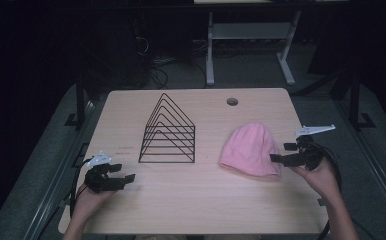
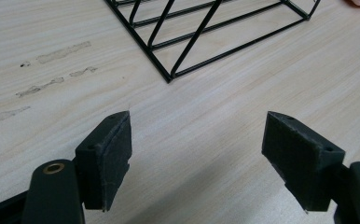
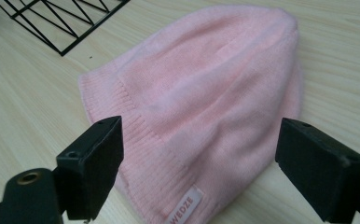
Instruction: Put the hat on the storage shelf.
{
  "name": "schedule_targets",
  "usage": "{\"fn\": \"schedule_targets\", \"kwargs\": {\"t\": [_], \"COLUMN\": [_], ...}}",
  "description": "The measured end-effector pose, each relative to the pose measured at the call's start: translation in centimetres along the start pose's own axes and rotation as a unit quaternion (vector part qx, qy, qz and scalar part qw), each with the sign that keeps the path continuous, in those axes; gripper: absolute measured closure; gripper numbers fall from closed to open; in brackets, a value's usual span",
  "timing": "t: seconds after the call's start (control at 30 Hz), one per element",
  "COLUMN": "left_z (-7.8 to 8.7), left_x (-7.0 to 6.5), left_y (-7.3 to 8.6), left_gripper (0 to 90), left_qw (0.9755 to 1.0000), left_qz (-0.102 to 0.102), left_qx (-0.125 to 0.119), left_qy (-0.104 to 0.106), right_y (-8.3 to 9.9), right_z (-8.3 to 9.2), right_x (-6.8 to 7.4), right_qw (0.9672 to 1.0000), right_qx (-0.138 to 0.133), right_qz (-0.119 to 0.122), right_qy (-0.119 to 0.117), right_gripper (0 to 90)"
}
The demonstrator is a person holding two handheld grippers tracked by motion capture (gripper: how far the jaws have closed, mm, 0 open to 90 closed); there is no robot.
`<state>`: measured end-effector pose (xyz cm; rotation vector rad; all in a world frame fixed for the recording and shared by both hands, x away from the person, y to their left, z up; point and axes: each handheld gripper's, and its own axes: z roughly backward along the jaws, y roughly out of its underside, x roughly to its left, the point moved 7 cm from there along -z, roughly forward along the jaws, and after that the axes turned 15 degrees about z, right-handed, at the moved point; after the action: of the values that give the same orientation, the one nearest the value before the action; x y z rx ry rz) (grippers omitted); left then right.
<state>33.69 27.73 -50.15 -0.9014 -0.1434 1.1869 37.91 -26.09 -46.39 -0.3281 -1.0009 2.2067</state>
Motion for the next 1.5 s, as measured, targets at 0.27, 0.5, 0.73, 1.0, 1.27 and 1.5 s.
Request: {"fn": "schedule_targets", "kwargs": {"t": [0.27, 0.5, 0.73, 1.0, 1.27, 1.5], "left_z": [-0.1, -0.1, -0.1, -0.2, -0.3, -0.4], "left_x": [0.1, 0.1, 0.2, 0.1, 0.2, 0.3], "left_y": [-0.1, -0.1, -0.3, -0.2, -0.3, -0.2], "left_gripper": [24.0, 24.0, 24.0, 24.0, 24.0, 24.0], "left_qw": [1.0, 1.0, 1.0, 1.0, 1.0, 1.0], "left_qz": [-0.001, 0.0, 0.004, 0.004, 0.007, 0.007], "left_qx": [-0.001, 0.001, -0.004, -0.001, -0.001, 0.0], "left_qy": [-0.001, 0.0, 0.002, 0.005, 0.006, 0.006], "right_y": [-0.8, -1.5, -2.3, -3.2, -4.4, -4.3], "right_z": [-0.9, -1.8, -2.9, -4.6, -6.4, -7.7], "right_x": [-1.0, -1.9, -3.0, -4.2, -5.7, -6.8], "right_qw": [0.9999, 0.9996, 0.9993, 0.9986, 0.9981, 0.9967], "right_qx": [0.012, 0.019, 0.027, 0.037, 0.045, 0.058], "right_qz": [-0.003, -0.012, -0.018, -0.029, -0.036, -0.052], "right_qy": [-0.008, -0.015, -0.021, -0.023, -0.022, -0.022], "right_gripper": [14.9, 15.1, 15.3, 16.1, 19.2, 22.0]}}
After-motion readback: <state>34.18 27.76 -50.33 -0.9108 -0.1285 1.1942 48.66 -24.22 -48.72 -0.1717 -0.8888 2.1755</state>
